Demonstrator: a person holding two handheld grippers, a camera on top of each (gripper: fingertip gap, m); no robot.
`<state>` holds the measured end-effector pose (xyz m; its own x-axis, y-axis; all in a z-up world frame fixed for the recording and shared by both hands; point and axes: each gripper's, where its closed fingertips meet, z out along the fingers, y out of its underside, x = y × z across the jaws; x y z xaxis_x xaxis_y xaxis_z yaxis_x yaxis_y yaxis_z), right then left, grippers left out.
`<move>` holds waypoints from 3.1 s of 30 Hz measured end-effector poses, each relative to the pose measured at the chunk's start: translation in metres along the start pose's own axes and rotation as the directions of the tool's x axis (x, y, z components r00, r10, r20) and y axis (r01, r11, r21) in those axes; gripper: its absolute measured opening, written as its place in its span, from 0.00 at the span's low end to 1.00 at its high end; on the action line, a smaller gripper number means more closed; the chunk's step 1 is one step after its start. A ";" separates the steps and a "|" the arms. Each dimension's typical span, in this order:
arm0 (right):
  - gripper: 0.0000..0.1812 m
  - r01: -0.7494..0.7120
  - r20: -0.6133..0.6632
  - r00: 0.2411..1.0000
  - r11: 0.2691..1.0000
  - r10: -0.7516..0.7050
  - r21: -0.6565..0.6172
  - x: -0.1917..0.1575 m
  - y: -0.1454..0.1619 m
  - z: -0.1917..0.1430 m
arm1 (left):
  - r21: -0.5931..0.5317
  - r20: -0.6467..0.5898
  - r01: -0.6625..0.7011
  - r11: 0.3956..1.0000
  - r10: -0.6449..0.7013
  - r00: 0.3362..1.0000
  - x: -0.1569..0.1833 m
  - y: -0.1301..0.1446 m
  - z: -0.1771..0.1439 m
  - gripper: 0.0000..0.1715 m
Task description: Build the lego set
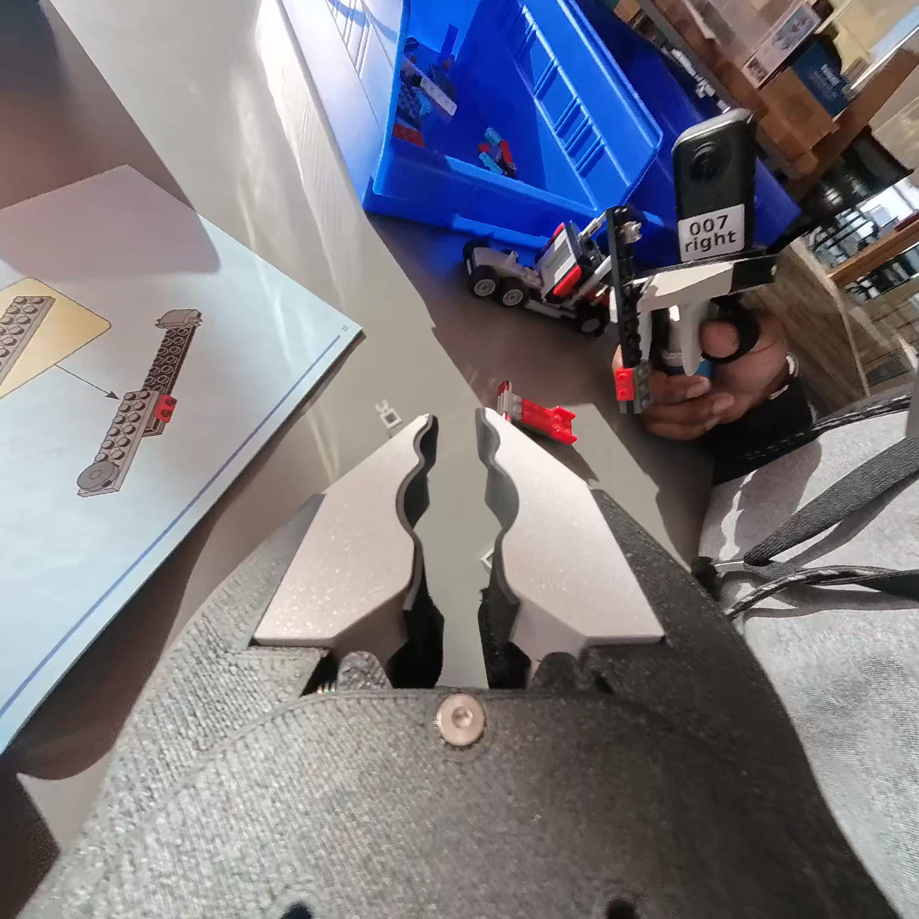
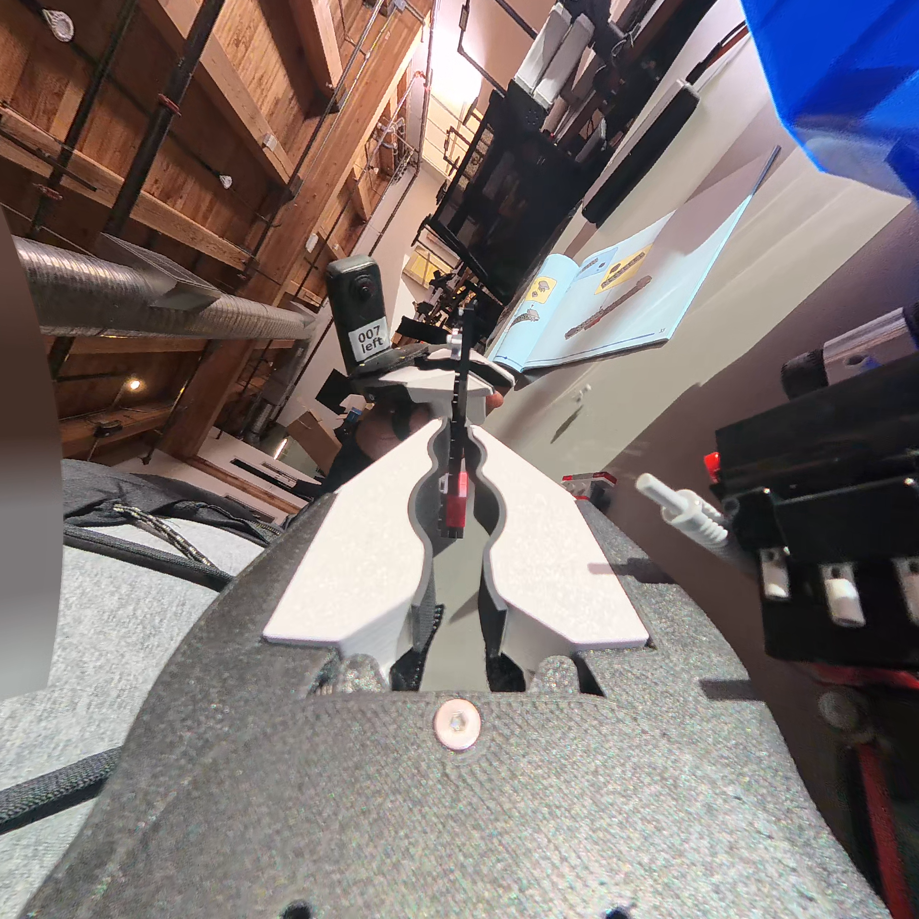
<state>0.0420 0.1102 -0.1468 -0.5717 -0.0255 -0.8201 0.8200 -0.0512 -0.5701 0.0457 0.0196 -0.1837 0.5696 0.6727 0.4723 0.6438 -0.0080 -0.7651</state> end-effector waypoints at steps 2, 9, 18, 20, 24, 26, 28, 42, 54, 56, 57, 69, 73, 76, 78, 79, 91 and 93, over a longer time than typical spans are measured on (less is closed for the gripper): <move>0.03 -0.002 0.001 1.000 1.000 0.002 0.000 0.000 0.000 0.000 | -0.027 0.035 -0.031 0.999 0.032 0.999 -0.005 0.004 0.000 0.11; 0.03 -0.005 0.003 1.000 1.000 0.005 0.001 0.000 0.000 0.000 | -0.110 0.130 -0.128 0.986 0.141 0.981 -0.021 0.009 0.010 0.12; 0.03 -0.012 0.012 1.000 1.000 0.011 0.007 0.000 -0.001 -0.001 | -0.279 0.207 -0.362 0.889 0.424 0.881 -0.042 0.014 0.040 0.16; 0.02 -0.014 0.015 1.000 1.000 0.014 0.008 -0.001 -0.002 -0.001 | -0.303 0.217 -0.402 0.864 0.473 0.854 -0.045 0.013 0.041 0.09; 0.02 -0.020 0.021 1.000 1.000 0.020 0.008 -0.001 -0.002 -0.002 | -0.237 0.161 -0.371 0.898 0.413 0.897 -0.030 0.002 0.039 0.09; 0.02 -0.024 0.024 0.999 1.000 0.024 0.007 -0.001 -0.002 -0.002 | -0.130 0.093 -0.277 0.952 0.290 0.952 -0.015 -0.012 0.036 0.09; 0.03 -0.026 0.027 0.999 1.000 0.026 0.007 -0.001 -0.002 -0.002 | -0.055 0.031 -0.174 0.983 0.176 0.984 -0.007 -0.024 0.030 0.10; 0.03 -0.031 0.031 0.999 0.999 0.031 0.006 -0.001 -0.002 -0.002 | -0.088 0.078 -0.142 0.986 0.149 0.986 -0.023 -0.018 0.021 0.14; 0.02 -0.038 0.038 0.999 0.999 0.038 0.012 -0.002 -0.003 -0.003 | -0.283 0.157 -0.345 0.895 0.399 0.904 -0.039 0.000 0.063 0.15; 0.02 -0.040 0.040 0.998 0.999 0.040 0.014 -0.002 -0.004 -0.003 | -0.294 0.154 -0.346 0.891 0.401 0.903 -0.037 0.001 0.066 0.15; 0.02 -0.041 0.041 0.998 0.999 0.041 0.014 -0.002 -0.004 -0.003 | -0.303 0.147 -0.343 0.889 0.399 0.905 -0.036 0.002 0.067 0.16; 0.03 -0.052 0.057 0.997 0.999 0.051 0.013 -0.003 -0.004 -0.004 | -0.281 -0.010 -0.376 0.883 0.389 0.921 0.000 0.002 0.078 0.15; 0.02 -0.070 0.056 0.996 0.997 0.069 0.016 -0.002 -0.005 -0.004 | -0.275 0.006 -0.497 0.823 0.519 0.855 -0.019 -0.009 0.072 0.15; 0.03 -0.095 0.047 0.994 0.995 0.095 0.003 0.000 -0.004 -0.004 | -0.322 -0.069 -0.671 0.668 0.690 0.720 -0.031 -0.007 0.070 0.15; 0.03 -0.116 0.046 0.992 0.993 0.116 -0.002 0.001 -0.003 -0.004 | -0.310 -0.147 -0.768 0.560 0.770 0.621 -0.032 -0.007 0.070 0.15; 0.03 -0.125 0.050 0.991 0.992 0.125 -0.004 0.000 -0.002 -0.004 | -0.291 -0.191 -0.798 0.528 0.785 0.589 -0.030 -0.007 0.070 0.15; 0.03 -0.197 0.080 0.977 0.980 0.195 0.017 -0.009 0.008 -0.009 | -0.231 -0.558 -0.901 0.367 0.709 0.432 -0.030 0.002 0.079 0.11; 0.03 -0.217 0.079 0.974 0.976 0.214 0.033 -0.010 0.010 -0.010 | -0.234 -0.561 -0.900 0.367 0.706 0.433 -0.028 0.003 0.080 0.05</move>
<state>0.0558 0.1202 -0.1451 -0.3836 -0.1142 -0.9164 0.9231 -0.0777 -0.3767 -0.0091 0.0599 -0.2345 0.9876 -0.1290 -0.0899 -0.1570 -0.7813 -0.6040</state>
